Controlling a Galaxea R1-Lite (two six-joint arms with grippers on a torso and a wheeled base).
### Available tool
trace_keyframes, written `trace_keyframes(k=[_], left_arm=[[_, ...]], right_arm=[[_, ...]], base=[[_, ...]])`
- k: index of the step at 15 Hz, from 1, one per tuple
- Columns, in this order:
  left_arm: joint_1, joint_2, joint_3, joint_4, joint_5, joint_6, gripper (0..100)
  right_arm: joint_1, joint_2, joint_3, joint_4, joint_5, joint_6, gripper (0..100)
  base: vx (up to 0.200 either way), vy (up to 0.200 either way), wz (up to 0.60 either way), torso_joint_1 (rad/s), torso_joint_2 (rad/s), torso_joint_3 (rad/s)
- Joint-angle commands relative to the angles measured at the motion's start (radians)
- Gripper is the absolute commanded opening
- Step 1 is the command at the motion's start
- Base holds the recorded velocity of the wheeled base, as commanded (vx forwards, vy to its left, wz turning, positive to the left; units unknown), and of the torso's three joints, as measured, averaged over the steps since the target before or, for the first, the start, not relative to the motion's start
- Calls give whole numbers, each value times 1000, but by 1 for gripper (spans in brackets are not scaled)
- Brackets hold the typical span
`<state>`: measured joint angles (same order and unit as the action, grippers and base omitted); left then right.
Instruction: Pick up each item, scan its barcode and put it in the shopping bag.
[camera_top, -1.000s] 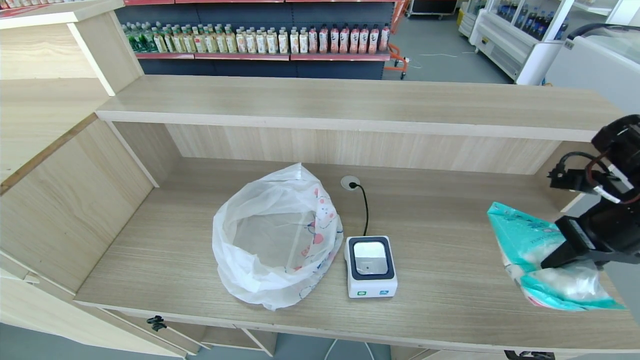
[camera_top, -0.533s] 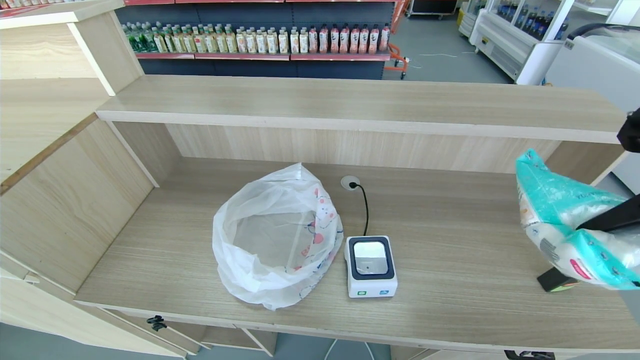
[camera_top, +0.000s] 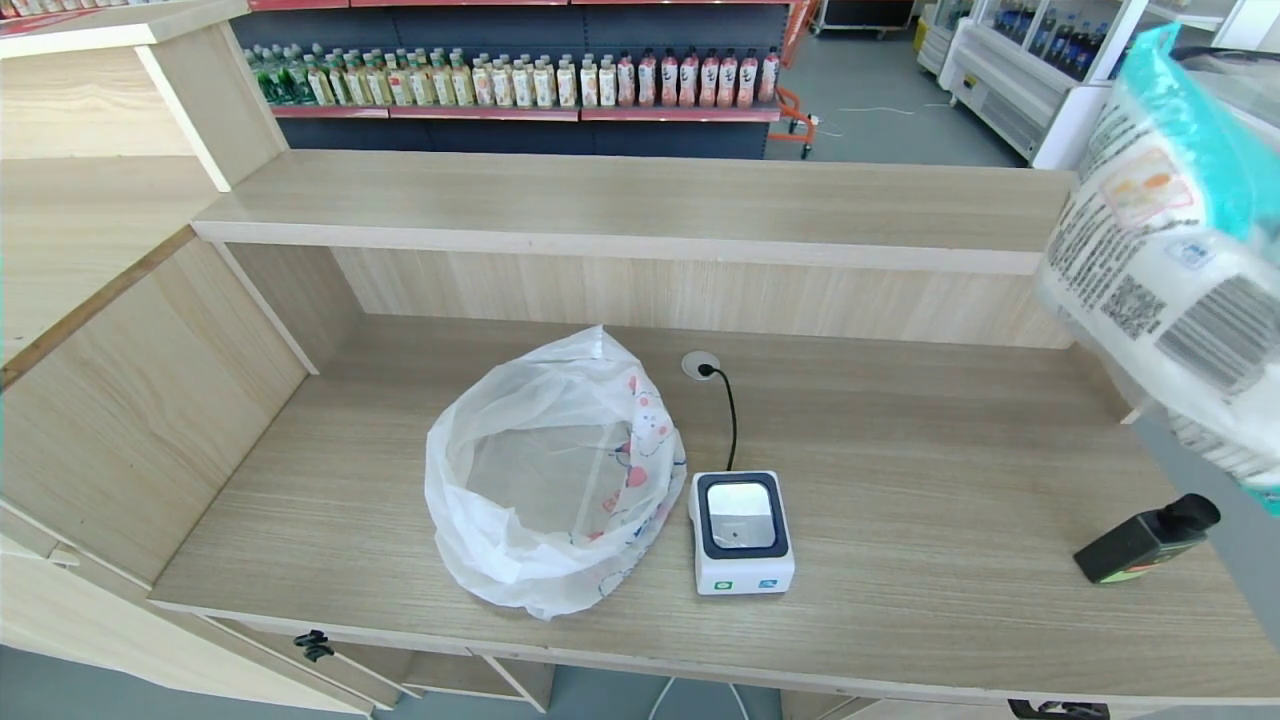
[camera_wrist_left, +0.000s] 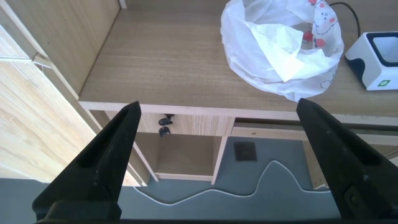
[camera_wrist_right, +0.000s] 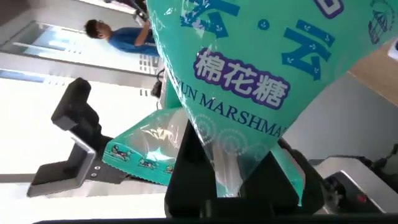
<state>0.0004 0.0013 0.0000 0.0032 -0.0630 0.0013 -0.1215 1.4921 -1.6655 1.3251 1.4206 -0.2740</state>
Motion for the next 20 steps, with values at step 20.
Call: trace_keyframes(k=[20], left_arm=[[1, 0, 0, 0, 0, 0, 100]], right_arm=[[375, -105, 104, -14, 150, -286, 0]], base=[[0, 0, 0, 0, 0, 0]])
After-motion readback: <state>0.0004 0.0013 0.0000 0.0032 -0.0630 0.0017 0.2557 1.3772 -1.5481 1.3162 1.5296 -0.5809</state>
